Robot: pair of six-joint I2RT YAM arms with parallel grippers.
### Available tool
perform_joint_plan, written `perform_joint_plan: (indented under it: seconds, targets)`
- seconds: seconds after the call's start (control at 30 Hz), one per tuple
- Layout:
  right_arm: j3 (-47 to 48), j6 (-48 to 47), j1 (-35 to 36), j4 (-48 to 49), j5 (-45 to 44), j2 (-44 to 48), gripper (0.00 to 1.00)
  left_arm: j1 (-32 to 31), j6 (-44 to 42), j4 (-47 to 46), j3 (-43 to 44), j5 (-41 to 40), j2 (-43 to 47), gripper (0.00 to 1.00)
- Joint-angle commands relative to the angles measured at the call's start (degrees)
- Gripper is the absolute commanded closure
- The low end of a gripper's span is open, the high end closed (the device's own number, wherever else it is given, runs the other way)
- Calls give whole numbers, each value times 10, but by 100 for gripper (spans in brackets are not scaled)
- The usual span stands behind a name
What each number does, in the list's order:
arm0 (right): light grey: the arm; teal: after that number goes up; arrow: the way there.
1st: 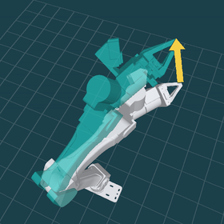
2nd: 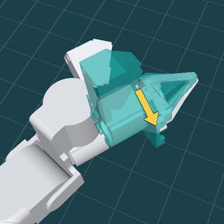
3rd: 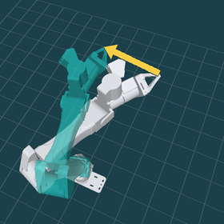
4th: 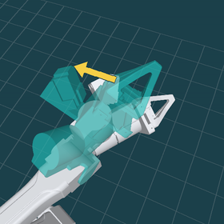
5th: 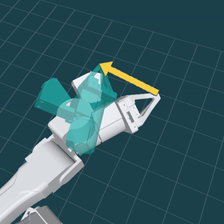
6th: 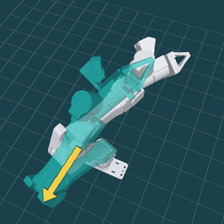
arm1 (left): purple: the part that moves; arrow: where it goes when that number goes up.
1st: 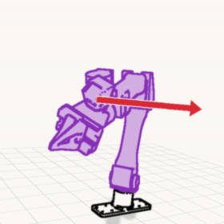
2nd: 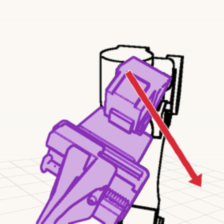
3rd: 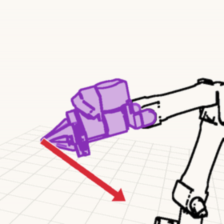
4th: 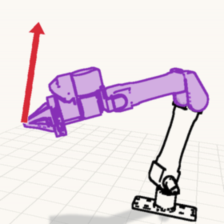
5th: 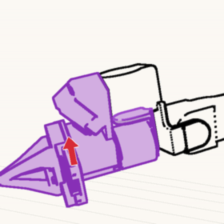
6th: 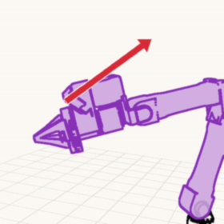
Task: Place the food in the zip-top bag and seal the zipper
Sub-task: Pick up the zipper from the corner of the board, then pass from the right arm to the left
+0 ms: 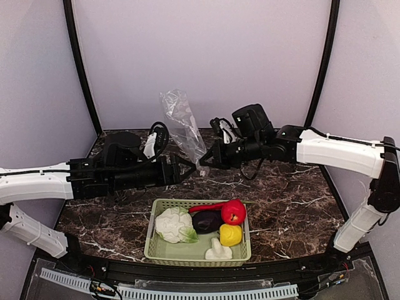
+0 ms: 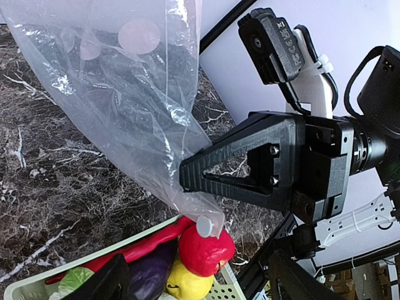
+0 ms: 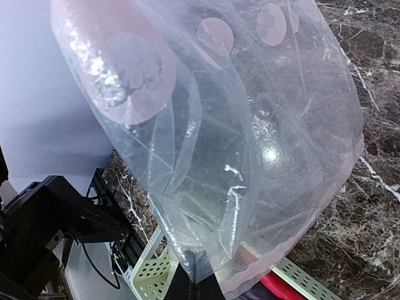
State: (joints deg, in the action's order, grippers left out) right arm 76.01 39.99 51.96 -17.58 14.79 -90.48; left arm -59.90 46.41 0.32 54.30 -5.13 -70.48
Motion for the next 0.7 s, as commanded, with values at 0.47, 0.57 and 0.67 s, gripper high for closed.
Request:
perform_joint_plan:
  seconds: [0.47, 0.57, 0.67]
  targets:
    - [32, -26, 51, 17, 6, -15, 100, 56, 40, -30, -23, -3, 34, 11]
    - [33, -32, 62, 7, -7, -15, 100, 67, 47, -42, -23, -2, 29, 7]
    - [35, -38, 70, -2, -16, -16, 100, 72, 48, -49, -17, 6, 19, 5]
